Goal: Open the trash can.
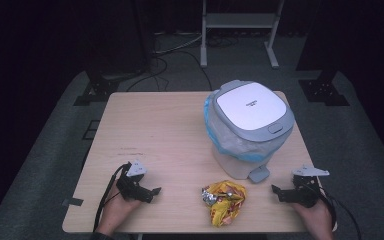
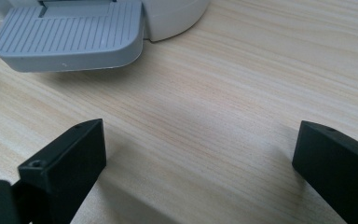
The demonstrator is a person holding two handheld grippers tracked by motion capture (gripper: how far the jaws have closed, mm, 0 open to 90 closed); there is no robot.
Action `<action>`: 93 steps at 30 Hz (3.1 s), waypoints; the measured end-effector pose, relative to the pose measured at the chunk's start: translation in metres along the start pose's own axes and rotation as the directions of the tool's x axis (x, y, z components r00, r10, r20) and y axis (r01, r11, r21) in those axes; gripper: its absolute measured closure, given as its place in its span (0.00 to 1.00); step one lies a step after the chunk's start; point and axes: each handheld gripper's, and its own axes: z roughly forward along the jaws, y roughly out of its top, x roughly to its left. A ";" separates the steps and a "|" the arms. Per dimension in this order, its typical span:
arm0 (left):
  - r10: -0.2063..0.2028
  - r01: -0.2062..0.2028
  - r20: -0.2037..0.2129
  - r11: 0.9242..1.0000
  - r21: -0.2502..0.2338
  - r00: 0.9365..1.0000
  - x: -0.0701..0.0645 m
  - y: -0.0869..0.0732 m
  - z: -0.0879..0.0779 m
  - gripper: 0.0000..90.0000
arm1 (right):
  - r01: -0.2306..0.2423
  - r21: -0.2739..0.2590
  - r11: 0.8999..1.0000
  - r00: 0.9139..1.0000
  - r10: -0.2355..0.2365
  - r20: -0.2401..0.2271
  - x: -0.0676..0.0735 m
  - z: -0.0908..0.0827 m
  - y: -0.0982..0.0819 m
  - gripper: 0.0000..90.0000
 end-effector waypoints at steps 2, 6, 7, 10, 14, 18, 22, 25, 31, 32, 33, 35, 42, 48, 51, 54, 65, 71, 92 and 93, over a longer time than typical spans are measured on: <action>-0.001 0.001 0.000 1.000 0.000 1.000 0.000 0.000 0.000 0.00 | 0.001 0.000 1.000 1.000 -0.001 0.001 0.000 0.000 0.000 0.02; -0.001 0.001 0.000 1.000 0.000 1.000 0.000 0.000 0.000 0.00 | -0.006 -0.001 1.000 1.000 0.006 0.009 -0.001 0.002 0.001 0.02; 0.000 0.000 0.000 1.000 0.000 1.000 0.000 0.000 0.000 0.00 | -0.009 -0.001 1.000 1.000 0.009 0.011 -0.002 0.002 0.002 0.02; 0.000 0.000 0.000 1.000 0.000 1.000 0.000 0.000 0.000 0.00 | -0.009 -0.002 1.000 1.000 0.009 0.013 -0.003 0.002 0.002 0.02; -0.001 0.001 0.000 1.000 0.000 1.000 0.000 0.000 0.000 0.00 | -0.010 0.005 1.000 1.000 0.010 0.014 -0.003 0.001 0.002 0.02; -0.001 0.001 0.000 1.000 0.000 1.000 0.000 0.000 0.000 0.00 | -0.023 0.012 1.000 1.000 0.023 0.010 -0.005 -0.002 0.003 0.08; -0.001 0.001 0.000 1.000 0.000 1.000 0.000 0.000 0.000 0.00 | -0.032 0.010 0.999 0.999 0.032 0.005 -0.005 -0.004 0.003 0.10; -0.001 0.001 0.000 1.000 0.000 1.000 0.000 0.000 0.000 0.00 | -0.031 0.004 1.000 1.000 0.031 0.001 -0.005 -0.005 0.004 0.10; -0.001 0.001 -0.001 1.000 0.000 1.000 0.000 0.000 0.000 0.00 | -0.028 -0.005 1.000 0.999 0.028 -0.017 -0.004 -0.009 0.006 0.15; -0.001 0.001 -0.001 1.000 0.000 1.000 0.000 0.000 0.000 0.00 | -0.029 -0.010 1.000 0.999 0.029 -0.017 -0.004 -0.010 0.007 0.15; -0.001 0.001 0.000 1.000 0.000 1.000 0.000 0.000 0.000 0.00 | -0.029 -0.010 1.000 0.999 0.029 -0.017 -0.004 -0.010 0.007 0.15; -0.001 0.001 0.000 1.000 0.000 1.000 0.000 0.000 0.000 0.00 | -0.035 -0.014 0.999 0.999 0.035 -0.022 -0.004 -0.011 0.008 0.15; -0.001 0.001 -0.001 1.000 0.000 1.000 0.000 0.000 0.000 0.00 | -0.037 -0.046 0.998 0.999 0.035 -0.033 -0.002 -0.018 0.013 0.16; -0.001 0.001 -0.001 1.000 0.000 1.000 0.000 0.000 0.000 0.00 | -0.036 -0.059 0.998 0.999 0.034 -0.038 -0.002 -0.023 0.017 0.16; 0.000 0.000 -0.001 1.000 0.001 1.000 0.000 0.000 0.000 0.00 | -0.040 -0.072 0.997 0.998 0.036 -0.044 -0.003 -0.027 0.020 0.16; -0.001 0.001 -0.001 1.000 0.000 1.000 0.000 0.000 0.000 0.00 | -0.044 -0.081 0.996 0.998 0.039 -0.057 -0.003 -0.031 0.022 0.17; -0.001 0.001 -0.001 1.000 0.000 1.000 0.000 0.000 0.000 0.00 | -0.040 -0.122 0.992 0.996 0.029 -0.089 -0.001 -0.042 0.030 0.23; -0.001 0.001 -0.001 1.000 0.000 1.000 0.000 0.000 0.000 0.00 | -0.039 -0.143 0.989 0.995 0.026 -0.094 -0.001 -0.050 0.034 0.27; -0.001 0.001 -0.001 1.000 0.000 1.000 0.000 0.000 0.000 0.00 | -0.036 -0.190 0.981 0.994 0.016 -0.109 -0.003 -0.067 0.047 0.39; -0.001 0.001 -0.001 1.000 0.001 1.000 0.000 0.000 0.000 0.00 | -0.036 -0.190 0.981 0.994 0.016 -0.109 -0.003 -0.067 0.047 0.39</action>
